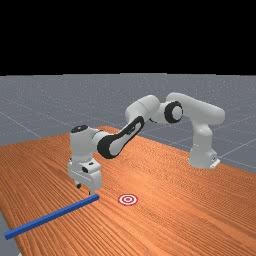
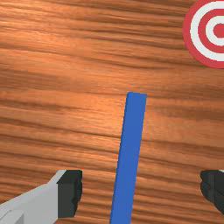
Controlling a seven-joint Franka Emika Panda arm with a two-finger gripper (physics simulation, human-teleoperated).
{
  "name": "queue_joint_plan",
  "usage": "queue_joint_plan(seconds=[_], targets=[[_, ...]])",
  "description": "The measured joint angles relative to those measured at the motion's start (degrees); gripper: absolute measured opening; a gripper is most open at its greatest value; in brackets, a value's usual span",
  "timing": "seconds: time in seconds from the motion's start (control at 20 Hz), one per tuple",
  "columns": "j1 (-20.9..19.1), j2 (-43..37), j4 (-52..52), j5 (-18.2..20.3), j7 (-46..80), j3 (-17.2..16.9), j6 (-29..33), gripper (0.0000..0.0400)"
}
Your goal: Pull the pivot to the target area
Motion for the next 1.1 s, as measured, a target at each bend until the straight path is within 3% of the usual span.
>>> queue_joint_plan(seconds=[0.1, 0.35, 0.4, 0.5, 0.75, 0.8, 0.9, 0.95, 1.0, 1.05, 1.1], targets=[[1.32, 7.21, 8.99, 0.94, -0.84, -1.20, -1.97, 0.0400], [1.34, 7.48, 8.86, 0.94, -0.84, -1.20, -1.98, 0.0400], [0.55, 4.80, 2.02, 0.61, -0.33, -1.02, 5.14, 0.0400], [1.72, 10.22, 12.25, 1.10, -1.12, -1.39, -2.32, 0.0400], [1.72, 10.26, 12.22, 1.10, -1.12, -1.39, -2.33, 0.0400], [1.46, 9.55, 9.97, 0.96, -0.94, -1.33, 0.33, 0.0400], [1.72, 10.26, 12.22, 1.10, -1.12, -1.39, -2.33, 0.0400], [1.72, 10.26, 12.22, 1.10, -1.12, -1.39, -2.33, 0.0243], [1.72, 10.26, 12.22, 1.10, -1.12, -1.39, -2.33, 0.0148], [1.72, 10.26, 12.22, 1.10, -1.12, -1.39, -2.33, 0.0106], [1.71, 10.26, 12.23, 1.10, -1.11, -1.40, -2.33, 0.0101]])
